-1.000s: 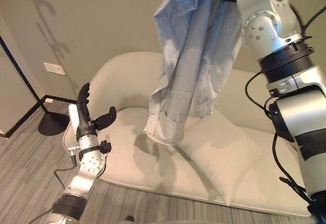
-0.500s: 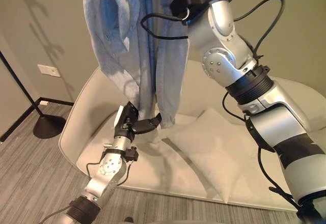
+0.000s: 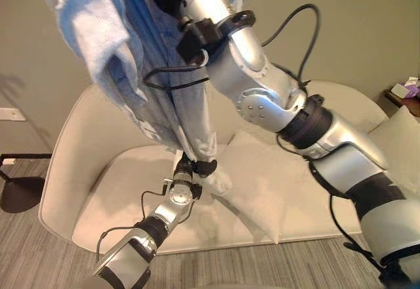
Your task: Hang the clothes on the sofa on the clothes rack.
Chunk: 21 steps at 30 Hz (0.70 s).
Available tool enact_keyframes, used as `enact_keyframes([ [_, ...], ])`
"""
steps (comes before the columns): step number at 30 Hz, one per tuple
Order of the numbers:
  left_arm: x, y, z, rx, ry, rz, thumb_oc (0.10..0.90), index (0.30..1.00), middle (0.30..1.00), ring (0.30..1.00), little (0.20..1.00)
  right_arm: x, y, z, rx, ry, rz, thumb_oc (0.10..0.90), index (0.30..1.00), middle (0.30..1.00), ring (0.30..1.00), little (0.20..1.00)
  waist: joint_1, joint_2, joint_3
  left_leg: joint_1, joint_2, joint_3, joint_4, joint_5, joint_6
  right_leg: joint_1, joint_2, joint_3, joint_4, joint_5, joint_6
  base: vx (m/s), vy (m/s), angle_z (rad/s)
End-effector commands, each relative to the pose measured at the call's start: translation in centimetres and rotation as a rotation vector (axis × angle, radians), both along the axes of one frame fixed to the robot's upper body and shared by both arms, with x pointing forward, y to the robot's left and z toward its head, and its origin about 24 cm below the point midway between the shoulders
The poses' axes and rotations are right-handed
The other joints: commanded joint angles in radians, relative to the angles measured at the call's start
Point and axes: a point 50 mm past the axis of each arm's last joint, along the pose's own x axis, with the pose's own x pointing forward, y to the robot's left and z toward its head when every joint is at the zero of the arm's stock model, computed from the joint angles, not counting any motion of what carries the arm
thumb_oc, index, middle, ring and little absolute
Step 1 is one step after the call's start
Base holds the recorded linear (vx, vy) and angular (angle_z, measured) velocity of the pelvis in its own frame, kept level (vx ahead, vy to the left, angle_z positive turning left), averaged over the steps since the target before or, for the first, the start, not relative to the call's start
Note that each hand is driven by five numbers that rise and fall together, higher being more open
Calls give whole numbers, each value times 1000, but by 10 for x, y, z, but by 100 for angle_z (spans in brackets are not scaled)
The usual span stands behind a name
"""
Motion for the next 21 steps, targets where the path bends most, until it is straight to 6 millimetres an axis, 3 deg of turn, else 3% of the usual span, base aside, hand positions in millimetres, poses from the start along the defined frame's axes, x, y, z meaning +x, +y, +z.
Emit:
enact_keyframes([
  [1, 15, -4, 11, -54, -29, 67, 400, 300, 300, 300, 300, -34, -21, 82, 262, -261, 39, 400, 300, 300, 300, 300, 32, -24, -83, 20, 14, -77, 4, -115, -3, 29, -76, -31, 10, 45, 38, -4, 2, -7],
  [11, 19, 15, 28, -170, -132, 233, 400, 300, 300, 300, 300, -30, -46, 84, 278, -286, -36, 400, 300, 300, 300, 300, 26, -28, -78, 22, 15, -62, 4, -118, -2, 20, -76, -19, 10, 47, 42, -3, 6, -6],
  [16, 16, 50, 53, -238, -288, 411, 400, 300, 300, 300, 300, -24, -77, 78, 302, -296, -106, 400, 300, 300, 300, 300, 41, -32, -68, 19, 10, -65, 4, -120, 3, 18, -80, -21, 10, 48, 47, 0, 0, 0],
  [17, 13, 69, 66, -227, -368, 481, 400, 300, 300, 300, 300, -20, -90, 74, 303, -294, -141, 400, 300, 300, 300, 300, 50, -36, -64, 16, 5, -66, 4, -120, 4, 17, -84, -24, 10, 49, 50, 0, 0, 0],
  [18, 12, 70, 66, -225, -368, 482, 400, 300, 300, 300, 300, -20, -91, 74, 304, -293, -141, 400, 300, 300, 300, 300, 50, -38, -64, 16, 5, -65, 4, -120, 4, 17, -84, -24, 10, 49, 50, -19, 35, 1],
  [19, 6, 93, 80, -189, -457, 567, 400, 300, 300, 300, 300, -17, -106, 66, 287, -295, -179, 400, 300, 300, 300, 300, 63, -44, -59, 12, 0, -68, 4, -120, 6, 16, -88, -28, 10, 53, 53, -17, 31, 1],
  [20, 3, 105, 89, -167, -504, 604, 400, 300, 300, 300, 300, -16, -113, 61, 273, -299, -194, 400, 300, 300, 300, 300, 68, -43, -54, 9, -2, -69, 4, -120, 7, 15, -91, -31, 10, 56, 55, -17, 32, 0],
  [21, 2, 105, 89, -163, -503, 604, 400, 300, 300, 300, 300, -16, -114, 60, 275, -297, -194, 400, 300, 300, 300, 300, 68, -45, -55, 10, -2, -69, 4, -120, 7, 15, -92, -31, 10, 56, 55, -12, 37, 1],
])
